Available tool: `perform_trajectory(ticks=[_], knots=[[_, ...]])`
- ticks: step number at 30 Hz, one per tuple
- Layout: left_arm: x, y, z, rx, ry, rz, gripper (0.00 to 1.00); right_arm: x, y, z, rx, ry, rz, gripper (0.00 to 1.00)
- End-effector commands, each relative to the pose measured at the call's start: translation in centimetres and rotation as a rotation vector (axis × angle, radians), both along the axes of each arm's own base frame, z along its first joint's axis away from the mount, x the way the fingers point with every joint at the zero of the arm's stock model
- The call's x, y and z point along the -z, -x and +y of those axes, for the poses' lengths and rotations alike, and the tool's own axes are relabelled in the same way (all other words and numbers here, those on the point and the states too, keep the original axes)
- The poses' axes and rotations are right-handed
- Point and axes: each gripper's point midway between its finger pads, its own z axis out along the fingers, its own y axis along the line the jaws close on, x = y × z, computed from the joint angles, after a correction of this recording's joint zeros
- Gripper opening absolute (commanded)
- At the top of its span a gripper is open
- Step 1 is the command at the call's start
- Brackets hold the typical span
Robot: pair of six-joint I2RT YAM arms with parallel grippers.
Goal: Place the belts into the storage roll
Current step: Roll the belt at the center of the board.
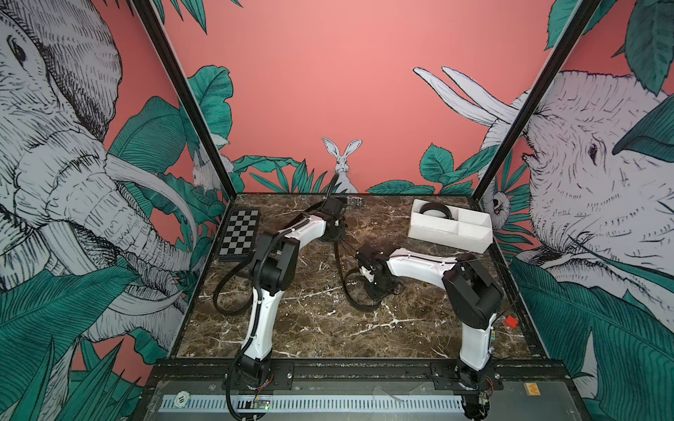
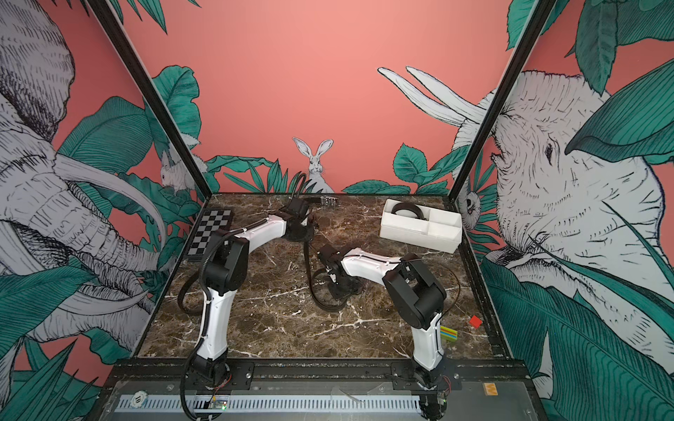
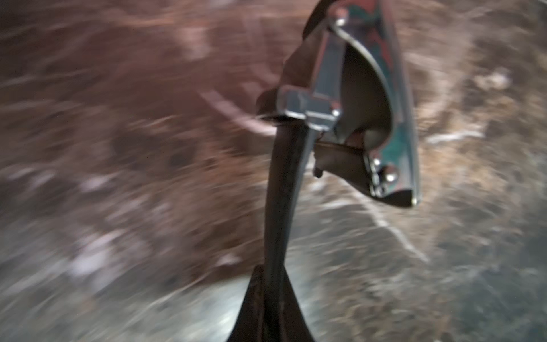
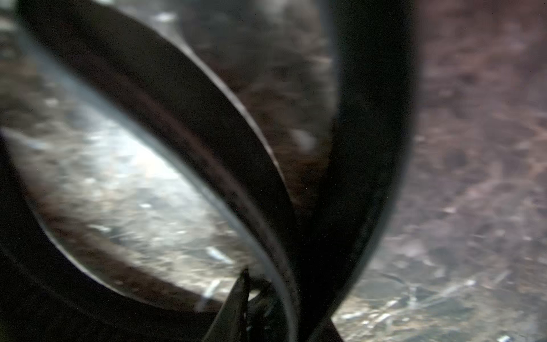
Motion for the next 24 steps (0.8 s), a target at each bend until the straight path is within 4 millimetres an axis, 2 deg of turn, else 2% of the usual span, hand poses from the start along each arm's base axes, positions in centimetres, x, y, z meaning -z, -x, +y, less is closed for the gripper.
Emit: perform_trajectory(ticks=[1,4,9,13,16,21,24], knots=[[-1.1,0.5,-2.1,0.043,0.087,-0.006,0.44,2.0,2.3,0.6,0.01,0.0,0.113,0.28],[-1.7,1.8,-0.6,0.021,0.086,-0.017,0.62,1.8,2.4,0.8,0.012,-0.012,0.113,0.28],[-3.9,4.7,2.7,-0.029,0.102,-0.045,0.78,1.9,2.5,1.1,0.012,-0.032,0.122,0.29],[-5.7,7.1,5.1,-0.069,0.107,-0.062,0.86,2.0,2.6,1.6,0.011,-0.051,0.131,0.29],[-6.1,9.7,6.0,-0.078,0.123,-0.032,0.87,2.0,2.5,1.8,0.015,-0.06,0.13,0.3],[-3.6,17.0,5.6,-0.012,0.127,0.085,0.83,1.6,2.4,2.4,0.023,-0.089,0.132,0.32],[-2.3,20.7,4.7,0.022,0.165,0.137,0.83,1.4,2.4,2.8,0.032,-0.111,0.134,0.32]])
